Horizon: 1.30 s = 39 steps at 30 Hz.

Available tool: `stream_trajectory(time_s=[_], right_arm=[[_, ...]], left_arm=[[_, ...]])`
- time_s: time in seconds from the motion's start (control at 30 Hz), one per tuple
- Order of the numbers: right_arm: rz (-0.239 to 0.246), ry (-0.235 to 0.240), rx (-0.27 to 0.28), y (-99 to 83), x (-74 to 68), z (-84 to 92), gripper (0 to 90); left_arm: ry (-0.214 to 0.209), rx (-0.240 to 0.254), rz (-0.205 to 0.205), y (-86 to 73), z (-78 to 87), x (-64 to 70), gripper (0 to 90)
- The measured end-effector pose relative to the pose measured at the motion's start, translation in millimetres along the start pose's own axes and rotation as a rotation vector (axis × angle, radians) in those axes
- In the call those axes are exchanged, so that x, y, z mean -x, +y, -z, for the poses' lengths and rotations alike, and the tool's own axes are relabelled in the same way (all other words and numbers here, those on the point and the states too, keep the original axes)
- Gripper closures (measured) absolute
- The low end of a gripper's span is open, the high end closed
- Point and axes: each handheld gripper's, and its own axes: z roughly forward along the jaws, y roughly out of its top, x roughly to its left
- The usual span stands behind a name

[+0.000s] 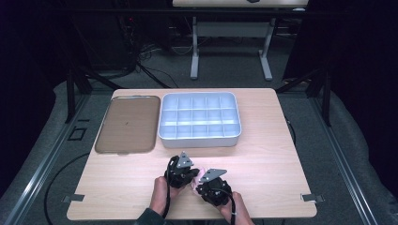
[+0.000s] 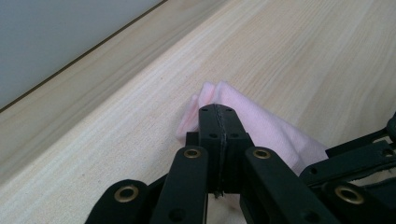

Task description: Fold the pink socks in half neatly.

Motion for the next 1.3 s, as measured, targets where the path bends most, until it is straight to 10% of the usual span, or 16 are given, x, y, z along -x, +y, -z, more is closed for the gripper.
stream_trajectory(time_s=[0.4,0.67,1.3], right_arm=[[-0.141,0.14,0.002,1.1,28.9,23.6,67.5],[-0.261,0.078,-0.002,12.9,49.9,22.1,54.6],[-0.211,-0.037,-0.137,33.1,32.5,-16.2,38.8]], left_arm=[[0.01,-0.001,-0.006,0.4,0.0,0.2,89.9],[0.01,0.003,0.006,-0.4,0.1,0.1,89.9],[-0.007,0.022,0.037,-6.6,1.5,-5.8,89.7]])
